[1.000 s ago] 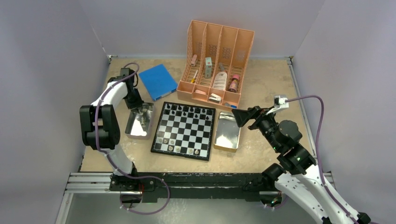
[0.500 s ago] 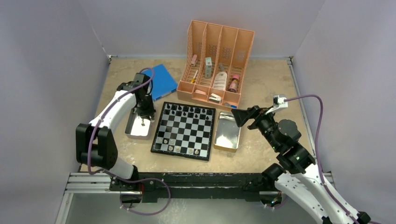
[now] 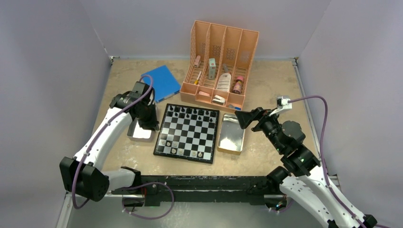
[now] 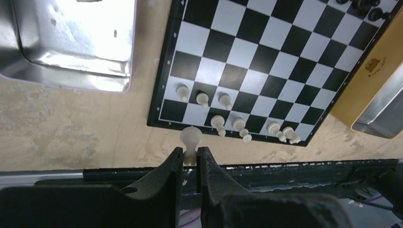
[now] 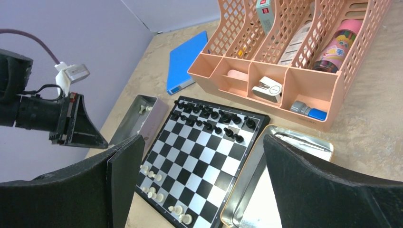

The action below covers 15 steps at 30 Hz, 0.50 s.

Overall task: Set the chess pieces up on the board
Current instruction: Place the chess piece on the chessboard.

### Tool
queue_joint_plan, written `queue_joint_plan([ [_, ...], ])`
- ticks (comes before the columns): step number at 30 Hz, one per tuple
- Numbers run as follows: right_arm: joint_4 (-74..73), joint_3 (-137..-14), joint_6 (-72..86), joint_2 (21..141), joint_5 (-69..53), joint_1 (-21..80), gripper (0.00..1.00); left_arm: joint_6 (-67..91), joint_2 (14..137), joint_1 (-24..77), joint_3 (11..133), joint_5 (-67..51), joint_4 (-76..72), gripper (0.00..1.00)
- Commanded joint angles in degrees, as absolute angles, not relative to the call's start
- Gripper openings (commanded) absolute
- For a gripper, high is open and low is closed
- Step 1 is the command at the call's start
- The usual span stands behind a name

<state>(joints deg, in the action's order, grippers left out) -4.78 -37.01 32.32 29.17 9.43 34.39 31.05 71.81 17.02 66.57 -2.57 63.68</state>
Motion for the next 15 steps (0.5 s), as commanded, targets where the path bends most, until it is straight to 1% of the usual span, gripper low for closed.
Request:
queue_joint_plan([
  [1, -2.2, -37.8, 31.7, 28.6, 9.5, 34.5, 0.98, 34.8, 69.0, 19.2, 64.1, -4.0, 66.1, 0.07],
  [11, -1.9, -37.7, 31.7, 28.5, 9.4, 34.5, 0.98, 41.6, 71.0, 25.9, 58.5, -0.9, 63.5, 0.07],
  [15, -1.9, -37.7, 31.7, 28.4, 9.2, 34.5, 0.98, 44.0, 71.8, 27.0, 55.6, 1.0, 62.0, 0.07],
])
